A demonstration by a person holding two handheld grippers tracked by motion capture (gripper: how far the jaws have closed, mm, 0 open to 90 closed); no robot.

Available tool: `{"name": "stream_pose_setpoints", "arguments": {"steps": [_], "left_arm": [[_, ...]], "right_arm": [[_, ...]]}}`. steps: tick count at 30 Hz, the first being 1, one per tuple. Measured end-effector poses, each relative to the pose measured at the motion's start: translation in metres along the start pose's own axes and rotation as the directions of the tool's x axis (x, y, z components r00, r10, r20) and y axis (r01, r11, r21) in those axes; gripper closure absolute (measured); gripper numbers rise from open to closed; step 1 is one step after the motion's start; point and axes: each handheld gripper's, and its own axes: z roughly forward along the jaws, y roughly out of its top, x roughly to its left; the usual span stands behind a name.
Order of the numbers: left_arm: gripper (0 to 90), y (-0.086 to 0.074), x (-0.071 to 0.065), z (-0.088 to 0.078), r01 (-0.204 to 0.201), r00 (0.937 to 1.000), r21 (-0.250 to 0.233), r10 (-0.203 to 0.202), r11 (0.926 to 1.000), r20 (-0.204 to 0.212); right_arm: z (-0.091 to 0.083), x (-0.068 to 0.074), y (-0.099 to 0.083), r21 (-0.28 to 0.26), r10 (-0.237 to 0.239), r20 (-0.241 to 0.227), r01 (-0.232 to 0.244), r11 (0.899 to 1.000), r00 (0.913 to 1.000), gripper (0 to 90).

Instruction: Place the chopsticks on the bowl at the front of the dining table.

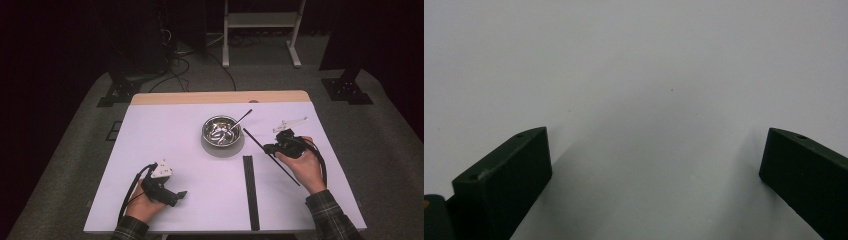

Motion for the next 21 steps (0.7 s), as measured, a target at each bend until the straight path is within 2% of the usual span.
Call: {"name": "stream_pose_setpoints", "arguments": {"steps": [21], "left_arm": [[0.0,0.0,0.0,0.0,-0.002,1.0,0.0,0.002,1.0,-0.001]], "right_arm": [[0.029,0.0,0.04,0.002,0.004,-0.017,-0.004,1.0,0.9998,85.4]]}}
